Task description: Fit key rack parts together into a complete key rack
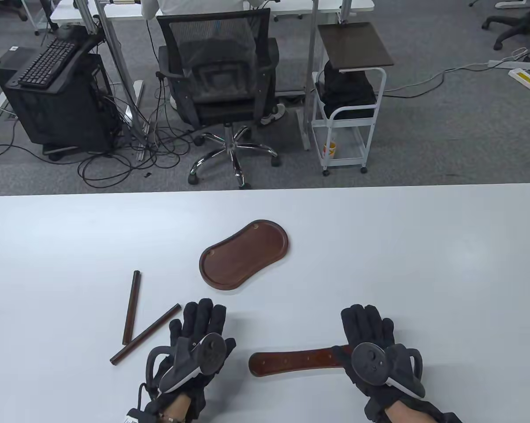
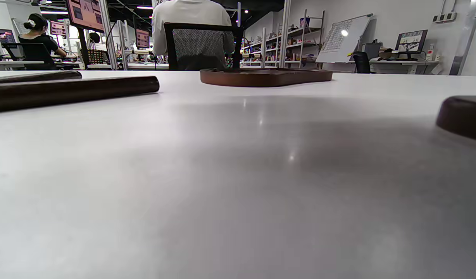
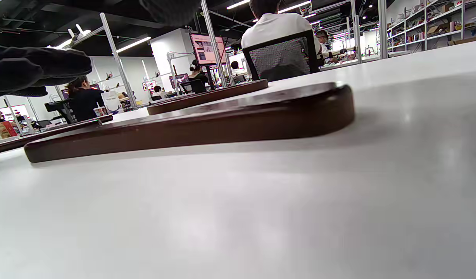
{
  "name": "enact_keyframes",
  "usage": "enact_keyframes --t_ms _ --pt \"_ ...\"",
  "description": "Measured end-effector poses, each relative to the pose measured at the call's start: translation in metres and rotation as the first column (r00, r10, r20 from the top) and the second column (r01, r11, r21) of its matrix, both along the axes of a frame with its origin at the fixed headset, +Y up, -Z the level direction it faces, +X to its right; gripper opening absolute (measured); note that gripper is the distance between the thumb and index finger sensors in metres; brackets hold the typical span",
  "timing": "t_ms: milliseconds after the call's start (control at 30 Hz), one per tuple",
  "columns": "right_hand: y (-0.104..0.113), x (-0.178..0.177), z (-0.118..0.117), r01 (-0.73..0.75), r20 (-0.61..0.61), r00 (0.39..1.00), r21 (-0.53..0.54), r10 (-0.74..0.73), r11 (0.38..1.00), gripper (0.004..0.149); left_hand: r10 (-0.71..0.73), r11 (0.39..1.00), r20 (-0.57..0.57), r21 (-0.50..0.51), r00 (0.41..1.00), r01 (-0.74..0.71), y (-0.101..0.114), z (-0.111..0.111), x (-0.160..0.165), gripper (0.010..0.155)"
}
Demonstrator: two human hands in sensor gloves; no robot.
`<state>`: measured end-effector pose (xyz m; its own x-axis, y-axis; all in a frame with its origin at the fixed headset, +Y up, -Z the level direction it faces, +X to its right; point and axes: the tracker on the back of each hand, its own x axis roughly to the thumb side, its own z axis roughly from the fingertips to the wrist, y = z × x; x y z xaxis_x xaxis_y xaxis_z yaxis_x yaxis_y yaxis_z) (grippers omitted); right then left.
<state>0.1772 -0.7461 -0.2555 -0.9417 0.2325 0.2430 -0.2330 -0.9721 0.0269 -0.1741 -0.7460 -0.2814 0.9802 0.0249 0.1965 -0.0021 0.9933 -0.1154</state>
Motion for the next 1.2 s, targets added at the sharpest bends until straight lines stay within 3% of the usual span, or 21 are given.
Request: enact_keyframes --t_ms 1000,1200 --pt "-0.0005 0.001 -0.0004 0.015 -0.002 1.0 -0.01 -0.015 1.0 0.074 -0.016 0.999 0.001 -0.03 1.0 0.016 0.0 0.0009 0.0018 0.073" --pt "-0.0043 -0.0017 -0.0014 -0.025 -0.058 0.998 -0.098 0.019 0.995 0.077 -0.018 0.999 -0.004 -0.041 1.0 0.018 0.0 0.0011 0.0017 0.072"
